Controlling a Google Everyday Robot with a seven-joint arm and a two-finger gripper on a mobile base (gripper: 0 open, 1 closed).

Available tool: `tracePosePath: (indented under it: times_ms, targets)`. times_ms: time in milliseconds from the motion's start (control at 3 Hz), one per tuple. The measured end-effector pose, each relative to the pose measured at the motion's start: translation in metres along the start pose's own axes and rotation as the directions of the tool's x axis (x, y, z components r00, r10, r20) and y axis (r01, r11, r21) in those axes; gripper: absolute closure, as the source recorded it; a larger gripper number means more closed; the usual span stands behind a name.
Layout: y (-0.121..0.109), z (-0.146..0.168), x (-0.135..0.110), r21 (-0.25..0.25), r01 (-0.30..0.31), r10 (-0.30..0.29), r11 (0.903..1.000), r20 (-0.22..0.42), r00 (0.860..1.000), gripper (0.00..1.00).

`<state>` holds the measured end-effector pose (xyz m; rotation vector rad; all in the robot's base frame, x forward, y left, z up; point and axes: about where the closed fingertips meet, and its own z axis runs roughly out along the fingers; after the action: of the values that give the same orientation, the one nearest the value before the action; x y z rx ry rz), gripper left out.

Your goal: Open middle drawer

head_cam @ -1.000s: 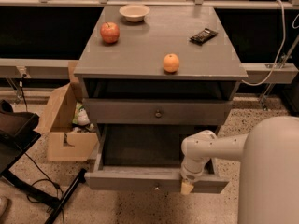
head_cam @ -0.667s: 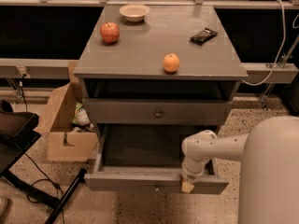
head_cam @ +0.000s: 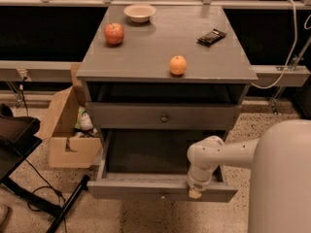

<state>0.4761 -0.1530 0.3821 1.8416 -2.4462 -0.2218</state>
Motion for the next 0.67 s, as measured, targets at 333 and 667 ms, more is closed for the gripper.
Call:
tracePosePath:
  times_ms: [333,667]
  targets:
    - [-0.0017,-0.0003,-0.0002,0.000,0.000,0.000,1.0000,0.000,1.000,0.82]
    - [-0.0024,-0.0004,-0.0003,0.000,0.000,0.000,1.0000,0.000,1.000,0.59]
